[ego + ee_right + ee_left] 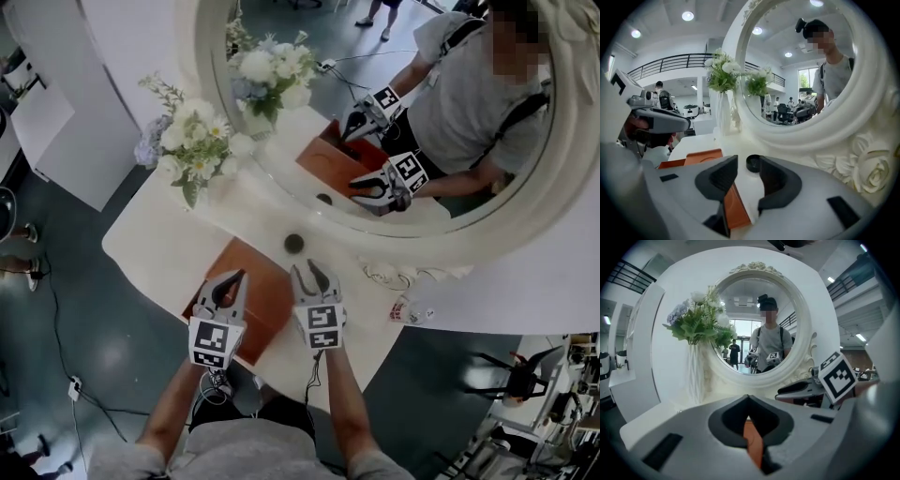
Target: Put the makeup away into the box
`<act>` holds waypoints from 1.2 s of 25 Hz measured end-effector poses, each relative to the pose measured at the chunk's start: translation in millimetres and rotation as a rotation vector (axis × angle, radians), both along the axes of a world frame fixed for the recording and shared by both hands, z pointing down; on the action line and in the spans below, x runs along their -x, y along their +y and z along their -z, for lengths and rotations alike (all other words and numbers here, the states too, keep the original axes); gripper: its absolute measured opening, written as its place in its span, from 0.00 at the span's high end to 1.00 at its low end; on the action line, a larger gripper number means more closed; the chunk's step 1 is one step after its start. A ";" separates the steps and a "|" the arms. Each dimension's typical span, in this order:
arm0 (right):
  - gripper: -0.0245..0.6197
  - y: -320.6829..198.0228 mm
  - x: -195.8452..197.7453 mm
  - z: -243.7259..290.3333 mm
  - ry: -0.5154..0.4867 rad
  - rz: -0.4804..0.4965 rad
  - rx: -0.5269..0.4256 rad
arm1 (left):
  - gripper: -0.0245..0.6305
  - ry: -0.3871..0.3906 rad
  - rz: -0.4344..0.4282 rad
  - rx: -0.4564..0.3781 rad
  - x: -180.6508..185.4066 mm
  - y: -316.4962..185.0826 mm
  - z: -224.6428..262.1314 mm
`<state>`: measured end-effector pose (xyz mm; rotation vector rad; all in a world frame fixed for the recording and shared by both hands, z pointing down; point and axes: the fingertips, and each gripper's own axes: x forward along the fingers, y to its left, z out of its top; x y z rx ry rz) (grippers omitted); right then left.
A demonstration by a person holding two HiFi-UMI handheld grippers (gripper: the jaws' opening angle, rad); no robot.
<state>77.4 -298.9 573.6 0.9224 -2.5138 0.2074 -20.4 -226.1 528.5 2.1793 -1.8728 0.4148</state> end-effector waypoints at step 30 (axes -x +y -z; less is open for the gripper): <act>0.62 -49.0 32.3 -58.0 0.185 0.020 0.104 | 0.96 0.039 0.134 0.053 39.2 6.0 -34.2</act>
